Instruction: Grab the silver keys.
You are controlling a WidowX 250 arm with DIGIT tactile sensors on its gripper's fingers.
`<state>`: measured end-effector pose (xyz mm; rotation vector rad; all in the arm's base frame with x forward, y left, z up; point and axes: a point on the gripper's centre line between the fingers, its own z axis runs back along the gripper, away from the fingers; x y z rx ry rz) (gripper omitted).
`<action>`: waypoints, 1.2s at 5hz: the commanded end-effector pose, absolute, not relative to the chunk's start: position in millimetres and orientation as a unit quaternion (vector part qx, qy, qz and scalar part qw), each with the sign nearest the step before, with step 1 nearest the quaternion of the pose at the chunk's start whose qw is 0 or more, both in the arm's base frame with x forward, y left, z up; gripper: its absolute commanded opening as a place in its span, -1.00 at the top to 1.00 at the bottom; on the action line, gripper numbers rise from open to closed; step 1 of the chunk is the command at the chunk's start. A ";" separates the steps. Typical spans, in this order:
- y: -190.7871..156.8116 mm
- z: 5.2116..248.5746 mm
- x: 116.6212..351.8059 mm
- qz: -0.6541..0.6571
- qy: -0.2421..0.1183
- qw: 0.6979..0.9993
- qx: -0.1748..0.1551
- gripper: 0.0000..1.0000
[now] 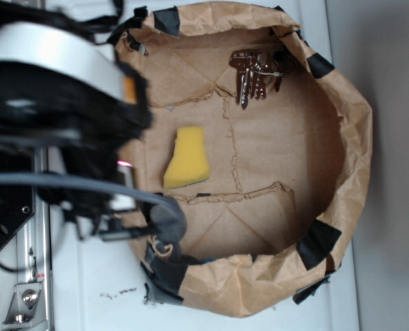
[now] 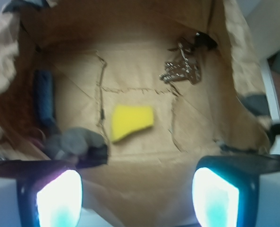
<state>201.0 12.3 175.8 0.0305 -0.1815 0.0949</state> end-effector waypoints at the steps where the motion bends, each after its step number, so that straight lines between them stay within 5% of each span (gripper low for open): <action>1: 10.8 188.6 207.2 0.044 -0.111 0.993 0.017 -1.00; 3: 10.8 188.6 207.2 0.044 -0.111 0.993 0.017 -1.00; 4: 19.9 173.0 233.7 0.077 -0.143 0.985 0.050 -1.00; 5: 19.8 153.4 247.1 0.052 -0.121 0.991 0.029 -1.00; 6: 15.4 130.6 260.5 0.032 -0.116 0.992 0.044 -1.00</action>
